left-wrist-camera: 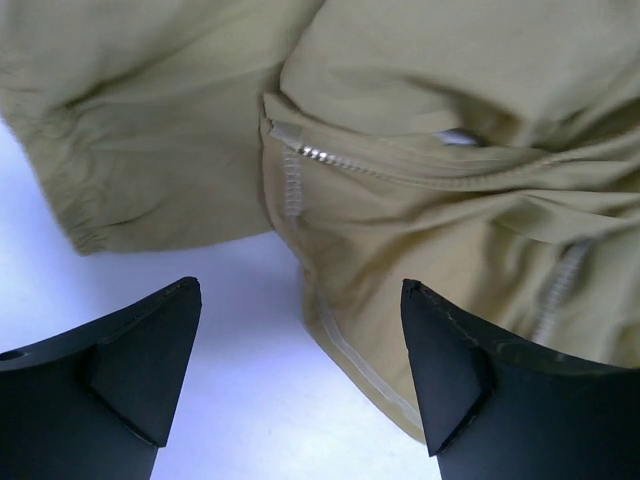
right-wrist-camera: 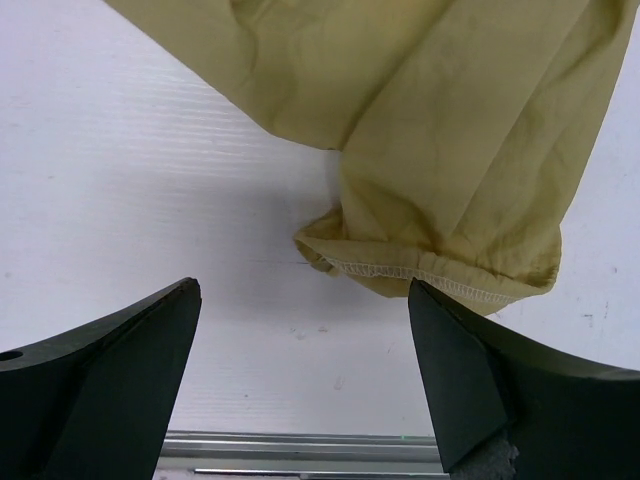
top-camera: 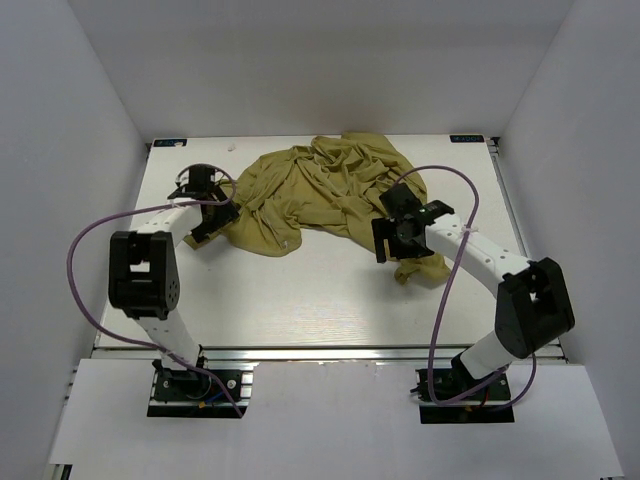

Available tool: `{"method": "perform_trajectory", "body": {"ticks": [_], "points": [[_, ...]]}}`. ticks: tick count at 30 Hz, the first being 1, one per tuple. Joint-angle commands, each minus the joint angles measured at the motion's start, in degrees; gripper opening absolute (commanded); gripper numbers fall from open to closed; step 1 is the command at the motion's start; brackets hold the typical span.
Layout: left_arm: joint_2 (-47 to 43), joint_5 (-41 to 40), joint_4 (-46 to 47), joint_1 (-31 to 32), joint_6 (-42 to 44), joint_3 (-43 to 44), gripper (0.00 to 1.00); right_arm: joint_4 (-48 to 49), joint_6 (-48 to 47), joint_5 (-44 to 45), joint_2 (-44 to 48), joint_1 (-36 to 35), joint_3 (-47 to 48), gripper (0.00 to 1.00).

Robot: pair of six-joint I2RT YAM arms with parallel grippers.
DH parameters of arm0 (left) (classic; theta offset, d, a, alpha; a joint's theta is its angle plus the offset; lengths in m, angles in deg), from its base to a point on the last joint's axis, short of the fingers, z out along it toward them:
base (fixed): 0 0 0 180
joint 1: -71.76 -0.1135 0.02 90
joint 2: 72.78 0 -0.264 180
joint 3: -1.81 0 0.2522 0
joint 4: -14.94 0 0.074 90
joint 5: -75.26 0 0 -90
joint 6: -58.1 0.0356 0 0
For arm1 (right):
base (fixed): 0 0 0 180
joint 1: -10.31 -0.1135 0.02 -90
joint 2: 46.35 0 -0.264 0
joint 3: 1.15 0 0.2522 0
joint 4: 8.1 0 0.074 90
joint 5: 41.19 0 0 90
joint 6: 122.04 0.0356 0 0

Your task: Zip up the jacket

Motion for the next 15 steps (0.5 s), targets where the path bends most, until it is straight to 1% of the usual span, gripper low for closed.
{"method": "perform_trajectory", "body": {"ticks": [1,6,8,9,10,13,15], "points": [[2.4,2.1,2.2,-0.4,-0.2,3.0,0.89,0.4,3.4,4.2,-0.8,-0.6,-0.6,0.89],[5.7,1.4,2.9,-1.4,0.0,5.1,0.82,0.4,4.1,6.5,-3.0,-0.6,-0.7,0.89],[6.7,1.7,3.7,-2.1,0.8,5.4,0.75,0.2,4.0,6.8,-3.7,-0.6,-0.5,0.89],[7.0,1.6,3.9,-2.1,1.0,5.5,0.73,0.1,3.8,6.5,-4.5,-0.7,0.0,0.89],[7.1,1.6,4.4,-2.2,1.5,5.5,0.68,-0.3,3.4,6.3,-4.9,-0.6,0.1,0.89],[7.0,2.4,5.6,-2.2,2.2,5.3,0.6,-0.5,3.1,5.3,-6.1,-0.7,0.3,0.89],[6.8,3.0,6.6,-2.2,2.5,5.0,0.5,-0.4,3.1,5.8,-6.9,-0.7,-0.3,0.89]]}}
